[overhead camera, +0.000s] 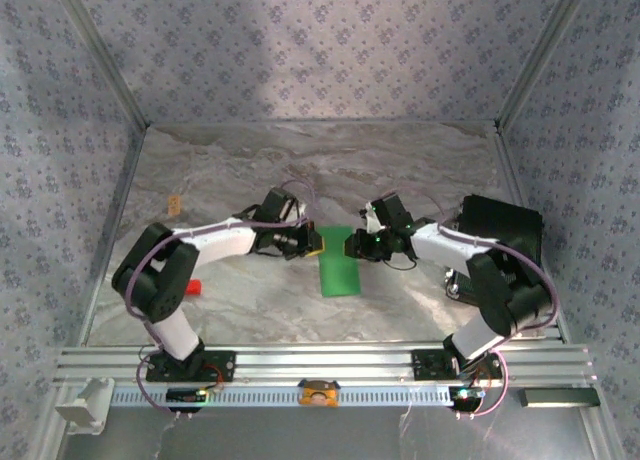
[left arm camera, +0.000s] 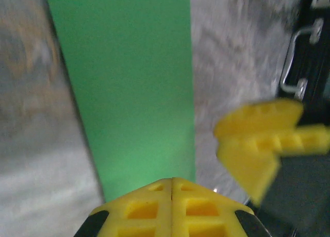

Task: Fold a paper plane with a square sheet of paper (pick it up from the middle)
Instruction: First fold the square sheet of paper in half at the center of the table, then fold the triangle a second time at the center of the table.

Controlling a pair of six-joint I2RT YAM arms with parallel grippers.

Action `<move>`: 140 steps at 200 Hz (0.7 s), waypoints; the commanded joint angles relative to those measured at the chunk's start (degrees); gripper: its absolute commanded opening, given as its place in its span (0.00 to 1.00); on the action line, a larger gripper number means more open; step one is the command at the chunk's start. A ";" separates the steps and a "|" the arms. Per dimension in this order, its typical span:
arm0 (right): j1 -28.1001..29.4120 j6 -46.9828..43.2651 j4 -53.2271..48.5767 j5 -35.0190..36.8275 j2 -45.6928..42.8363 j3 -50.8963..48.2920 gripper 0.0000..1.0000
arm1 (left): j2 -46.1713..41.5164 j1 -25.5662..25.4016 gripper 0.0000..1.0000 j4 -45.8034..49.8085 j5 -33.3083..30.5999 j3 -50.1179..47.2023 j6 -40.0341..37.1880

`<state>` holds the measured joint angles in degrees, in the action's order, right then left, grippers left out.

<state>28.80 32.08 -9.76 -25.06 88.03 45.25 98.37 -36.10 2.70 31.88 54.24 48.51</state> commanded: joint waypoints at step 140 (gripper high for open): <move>-2.12 9.52 0.39 -7.12 -10.37 -13.41 0.45 | 15.27 4.76 0.06 -4.88 2.99 10.40 0.36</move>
<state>25.96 39.72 -11.16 -29.54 78.08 32.97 113.38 -31.86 -1.41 33.26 63.20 50.39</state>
